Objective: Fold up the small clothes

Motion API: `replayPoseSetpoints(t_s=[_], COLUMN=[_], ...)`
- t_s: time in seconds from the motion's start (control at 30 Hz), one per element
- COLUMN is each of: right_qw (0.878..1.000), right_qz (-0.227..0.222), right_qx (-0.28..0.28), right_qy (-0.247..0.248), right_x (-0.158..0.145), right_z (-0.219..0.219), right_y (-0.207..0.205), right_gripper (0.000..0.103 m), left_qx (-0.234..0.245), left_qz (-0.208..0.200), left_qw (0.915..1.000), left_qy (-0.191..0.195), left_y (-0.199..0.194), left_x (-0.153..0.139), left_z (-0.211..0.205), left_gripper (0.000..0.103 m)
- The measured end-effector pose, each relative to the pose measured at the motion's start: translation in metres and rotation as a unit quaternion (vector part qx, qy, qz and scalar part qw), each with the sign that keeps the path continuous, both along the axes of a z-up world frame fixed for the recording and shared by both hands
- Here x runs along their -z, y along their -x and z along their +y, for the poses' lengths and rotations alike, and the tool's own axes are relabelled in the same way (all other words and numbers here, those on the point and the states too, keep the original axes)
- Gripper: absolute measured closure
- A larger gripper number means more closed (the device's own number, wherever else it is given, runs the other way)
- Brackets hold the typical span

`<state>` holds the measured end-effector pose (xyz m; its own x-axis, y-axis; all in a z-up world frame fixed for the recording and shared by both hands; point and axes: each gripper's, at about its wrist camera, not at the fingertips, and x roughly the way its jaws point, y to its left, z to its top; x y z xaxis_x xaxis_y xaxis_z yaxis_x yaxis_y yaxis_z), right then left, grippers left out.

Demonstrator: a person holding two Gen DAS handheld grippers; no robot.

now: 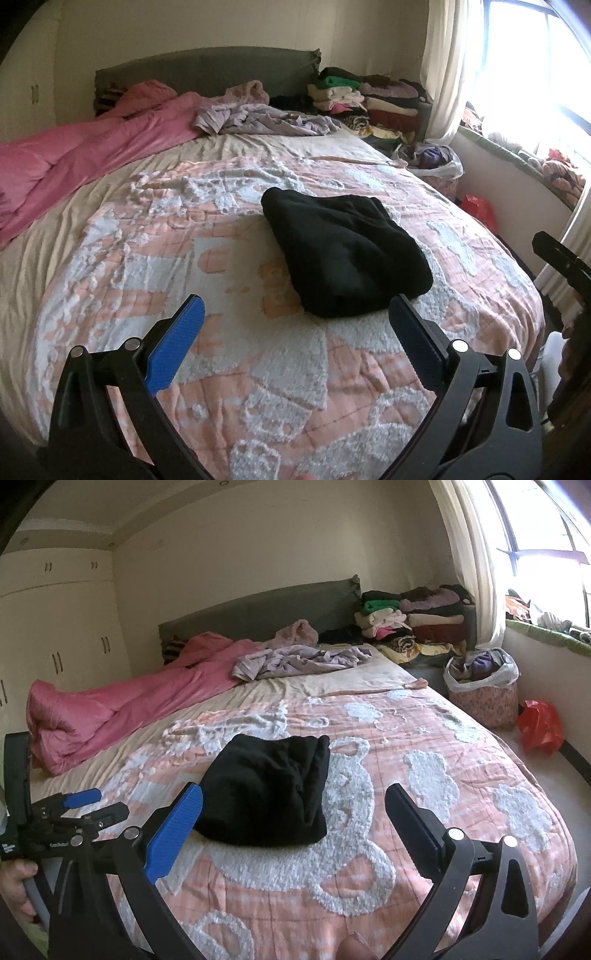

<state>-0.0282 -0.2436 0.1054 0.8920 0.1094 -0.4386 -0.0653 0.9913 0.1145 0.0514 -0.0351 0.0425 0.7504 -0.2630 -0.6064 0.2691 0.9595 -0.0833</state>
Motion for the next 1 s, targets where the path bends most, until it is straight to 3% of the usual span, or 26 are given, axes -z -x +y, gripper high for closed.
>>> replayPoseSetpoints(t_s=[0.27, 0.7, 1.0], right_qw=[1.000, 0.997, 0.996], right_qz=[0.009, 0.070, 0.074], right_qx=[-0.017, 0.006, 0.006], right_qy=[0.012, 0.043, 0.044], right_x=[0.019, 0.088, 0.094], right_z=[0.018, 0.041, 0.042], right_y=[0.019, 0.009, 0.008], right_gripper=[0.004, 0.004, 0.004], left_qx=[-0.005, -0.026, -0.028], left_qz=[0.007, 0.043, 0.048], left_qw=[0.9999, 0.9987, 0.9984], left_qy=[-0.008, -0.006, -0.007], left_y=[0.017, 0.019, 0.019], left_x=[0.021, 0.062, 0.068], left_z=[0.012, 0.024, 0.021], left_gripper=[0.010, 0.009, 0.010])
